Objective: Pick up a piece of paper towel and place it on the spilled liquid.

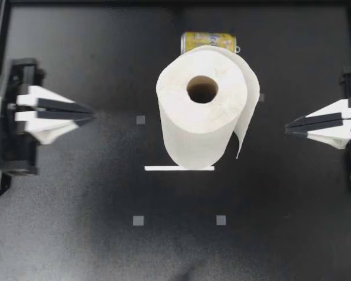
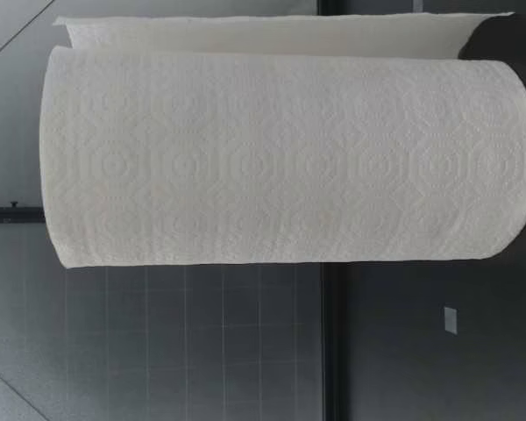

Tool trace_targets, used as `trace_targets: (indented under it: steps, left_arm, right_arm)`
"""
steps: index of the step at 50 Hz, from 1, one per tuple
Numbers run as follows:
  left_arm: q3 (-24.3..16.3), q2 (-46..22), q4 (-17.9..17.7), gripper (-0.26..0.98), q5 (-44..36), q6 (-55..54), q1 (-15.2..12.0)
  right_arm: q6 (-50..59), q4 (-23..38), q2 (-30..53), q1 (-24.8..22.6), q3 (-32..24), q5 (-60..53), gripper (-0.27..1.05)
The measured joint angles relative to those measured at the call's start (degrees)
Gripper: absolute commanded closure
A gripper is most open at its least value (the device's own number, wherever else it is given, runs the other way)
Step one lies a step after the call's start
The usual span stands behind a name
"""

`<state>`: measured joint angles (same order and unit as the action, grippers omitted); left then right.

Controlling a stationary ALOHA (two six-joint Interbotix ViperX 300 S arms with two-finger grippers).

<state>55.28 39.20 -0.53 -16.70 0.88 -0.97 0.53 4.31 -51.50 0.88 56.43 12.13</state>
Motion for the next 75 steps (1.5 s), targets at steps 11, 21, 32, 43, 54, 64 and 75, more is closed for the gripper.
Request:
trace_targets:
  steps: [11, 21, 32, 43, 54, 64, 75]
  left_arm:
    - [-7.6, -11.3, 0.0, 0.61, 0.2, -0.3, -2.6]
    - [-15.2, -19.5, 0.3, 0.61, 4.9, -0.1, -4.8]
    - [-20.7, -24.5, 0.5, 0.61, 9.1, 2.4, -5.8]
    - [-21.4, -25.1, 0.5, 0.61, 10.5, 2.5, -6.5]
    - [-22.0, -25.0, 0.5, 0.61, 14.7, 2.4, -6.6]
    - [-22.3, -25.3, 0.5, 0.61, 15.6, 2.5, -6.7]
    - [-22.5, -25.6, 0.4, 0.61, 15.7, 2.5, -6.7]
  right_arm:
    - [1.1, 4.7, 1.8, 0.0, -6.0, 15.5, 0.76]
    - [9.0, 12.8, 5.6, -4.4, -10.6, 30.1, 0.77]
    - [38.9, 41.8, 13.4, -24.5, -13.6, 51.3, 0.77]
    - [70.5, 63.7, 21.2, -43.0, -14.2, 68.3, 0.77]
    - [93.8, 71.8, 33.7, -44.4, -14.2, 69.4, 0.74]
    - [111.4, 75.7, 41.2, -44.5, -14.3, 71.5, 0.47]
    - [121.1, 76.0, 48.2, -42.3, -14.9, 72.3, -0.02]
